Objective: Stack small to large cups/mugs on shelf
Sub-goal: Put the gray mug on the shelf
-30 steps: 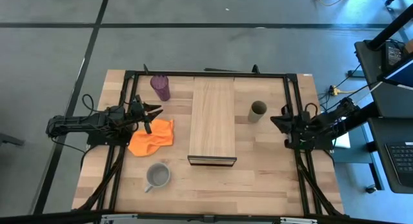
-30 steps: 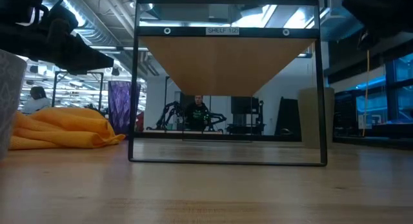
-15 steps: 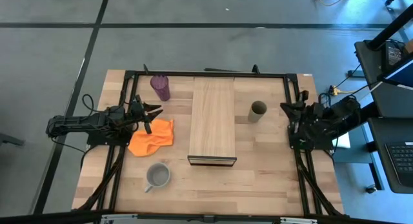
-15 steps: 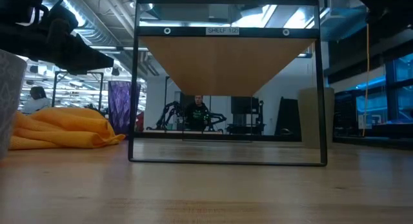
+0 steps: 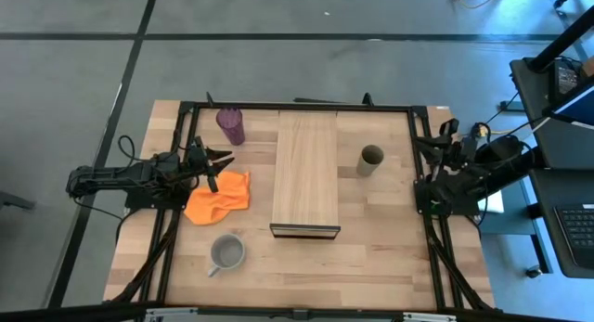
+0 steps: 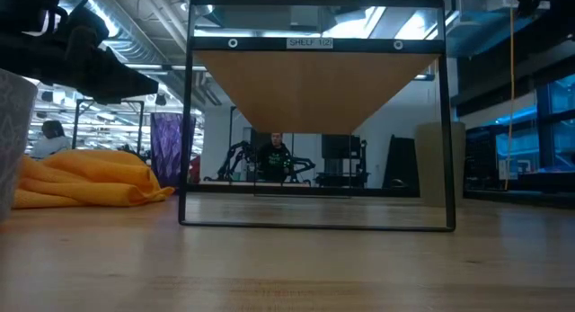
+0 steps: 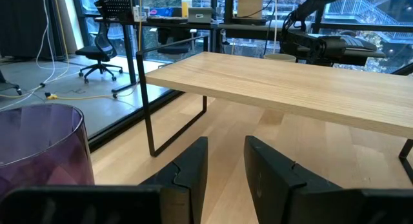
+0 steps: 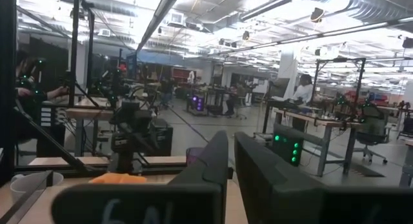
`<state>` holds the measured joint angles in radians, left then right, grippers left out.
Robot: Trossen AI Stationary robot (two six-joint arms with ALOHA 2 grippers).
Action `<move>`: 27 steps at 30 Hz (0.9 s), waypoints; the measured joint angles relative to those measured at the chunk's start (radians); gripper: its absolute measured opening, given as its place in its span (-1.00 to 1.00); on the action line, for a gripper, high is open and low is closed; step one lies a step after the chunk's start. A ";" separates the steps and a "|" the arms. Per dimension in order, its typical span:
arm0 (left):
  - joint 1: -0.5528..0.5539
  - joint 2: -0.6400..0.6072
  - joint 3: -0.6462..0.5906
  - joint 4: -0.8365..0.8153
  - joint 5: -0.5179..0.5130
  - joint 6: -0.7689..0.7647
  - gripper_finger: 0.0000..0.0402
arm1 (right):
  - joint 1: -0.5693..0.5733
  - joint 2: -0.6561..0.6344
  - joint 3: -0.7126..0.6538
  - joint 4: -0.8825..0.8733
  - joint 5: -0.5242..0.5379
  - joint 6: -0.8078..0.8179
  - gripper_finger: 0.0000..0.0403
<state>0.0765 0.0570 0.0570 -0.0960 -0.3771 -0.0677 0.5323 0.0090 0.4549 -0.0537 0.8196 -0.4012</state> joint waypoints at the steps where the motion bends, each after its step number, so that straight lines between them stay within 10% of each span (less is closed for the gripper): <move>1: 0.000 0.000 0.000 0.000 0.000 0.000 -0.52 | 0.000 0.000 0.000 0.000 0.000 0.000 -0.84; 27: 0.000 0.000 -0.002 0.031 -0.132 -0.007 -0.52 | 0.000 0.000 0.000 0.003 0.000 0.058 -0.84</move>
<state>0.0761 0.0568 0.0551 -0.0654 -0.5095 -0.0746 0.5323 0.0090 0.4549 -0.0509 0.8192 -0.3432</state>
